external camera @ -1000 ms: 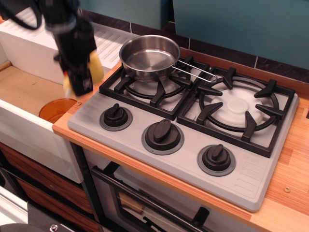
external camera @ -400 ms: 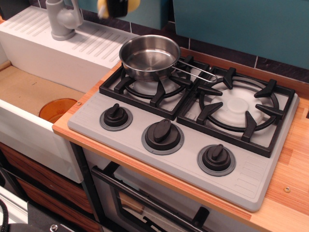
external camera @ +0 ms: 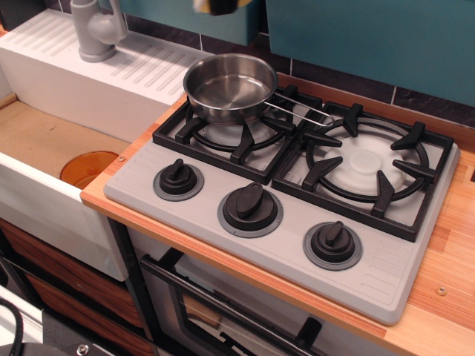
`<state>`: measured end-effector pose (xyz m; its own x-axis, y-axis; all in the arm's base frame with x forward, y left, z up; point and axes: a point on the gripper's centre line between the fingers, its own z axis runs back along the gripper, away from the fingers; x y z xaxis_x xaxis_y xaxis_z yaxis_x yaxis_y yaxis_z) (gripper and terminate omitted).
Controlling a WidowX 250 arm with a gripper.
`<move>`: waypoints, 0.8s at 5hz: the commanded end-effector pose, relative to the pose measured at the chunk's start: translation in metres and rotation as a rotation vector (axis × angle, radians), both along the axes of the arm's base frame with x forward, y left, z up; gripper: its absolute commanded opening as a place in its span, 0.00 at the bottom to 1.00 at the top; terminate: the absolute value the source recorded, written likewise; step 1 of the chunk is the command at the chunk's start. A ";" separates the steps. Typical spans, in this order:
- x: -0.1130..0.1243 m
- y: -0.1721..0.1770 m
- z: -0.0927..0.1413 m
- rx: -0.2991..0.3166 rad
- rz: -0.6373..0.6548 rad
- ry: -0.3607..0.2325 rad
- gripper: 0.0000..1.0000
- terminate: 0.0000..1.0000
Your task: Put stuffedduck in pan
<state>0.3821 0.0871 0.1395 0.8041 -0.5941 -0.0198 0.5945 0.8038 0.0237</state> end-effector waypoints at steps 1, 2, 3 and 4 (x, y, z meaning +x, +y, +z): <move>0.001 -0.005 0.007 0.019 0.008 -0.053 1.00 0.00; 0.001 -0.004 0.002 0.020 0.006 -0.061 1.00 0.00; 0.001 -0.003 0.000 0.021 -0.001 -0.063 1.00 0.00; -0.002 0.000 0.001 0.023 -0.005 -0.062 1.00 0.00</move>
